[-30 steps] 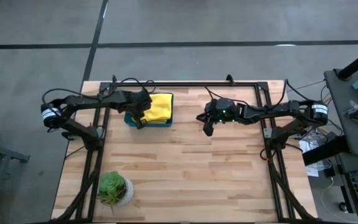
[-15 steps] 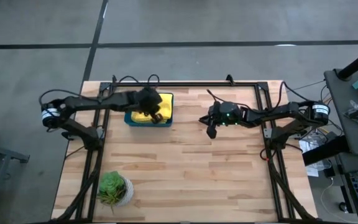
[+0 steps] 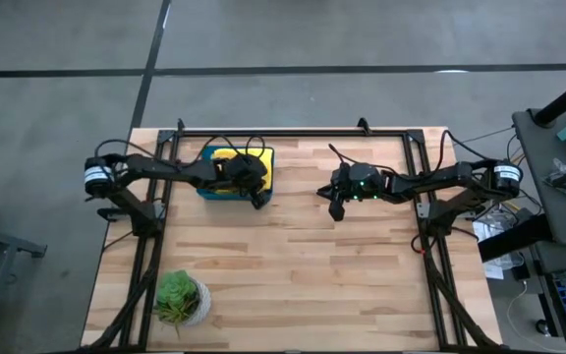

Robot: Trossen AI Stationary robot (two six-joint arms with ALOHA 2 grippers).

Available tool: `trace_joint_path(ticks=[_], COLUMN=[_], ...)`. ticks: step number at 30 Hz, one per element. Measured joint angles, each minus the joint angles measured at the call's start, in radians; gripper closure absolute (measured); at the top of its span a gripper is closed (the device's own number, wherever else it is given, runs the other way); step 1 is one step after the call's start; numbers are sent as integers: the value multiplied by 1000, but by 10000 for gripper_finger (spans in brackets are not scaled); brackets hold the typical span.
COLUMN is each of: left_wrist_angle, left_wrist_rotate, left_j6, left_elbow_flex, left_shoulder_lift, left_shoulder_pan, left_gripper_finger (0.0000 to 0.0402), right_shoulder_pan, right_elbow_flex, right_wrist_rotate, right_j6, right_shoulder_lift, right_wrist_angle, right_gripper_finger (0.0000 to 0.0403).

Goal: Fold microfiber towels
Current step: Put the yellow microfiber towel into the blue bin

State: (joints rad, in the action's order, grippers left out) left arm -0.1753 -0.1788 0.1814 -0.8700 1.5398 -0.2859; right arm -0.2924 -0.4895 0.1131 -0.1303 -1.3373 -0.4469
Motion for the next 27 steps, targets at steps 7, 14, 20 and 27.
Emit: trace_joint_path(ticks=[7, 14, 20, 27], left_wrist_angle=[-50, -30, 117, 97], left_wrist_rotate=[113, -40, -154, -146], left_j6=[-4, -80, -164, -162], left_elbow_flex=[-2, -2, 10, 11], left_shoulder_lift=[-36, -96, -48, 39], left_shoulder_pan=[1, -11, -52, -68], left_gripper_finger=[395, 395, 395, 395], right_shoulder_pan=[0, 0, 0, 0], right_elbow_flex=[0, 0, 0, 0], right_wrist_rotate=[0, 0, 0, 0], right_j6=[0, 11, 13, 8], right_shoulder_lift=[0, 0, 0, 0], right_wrist_angle=[0, -1, -8, -3], right_gripper_finger=[374, 374, 374, 374])
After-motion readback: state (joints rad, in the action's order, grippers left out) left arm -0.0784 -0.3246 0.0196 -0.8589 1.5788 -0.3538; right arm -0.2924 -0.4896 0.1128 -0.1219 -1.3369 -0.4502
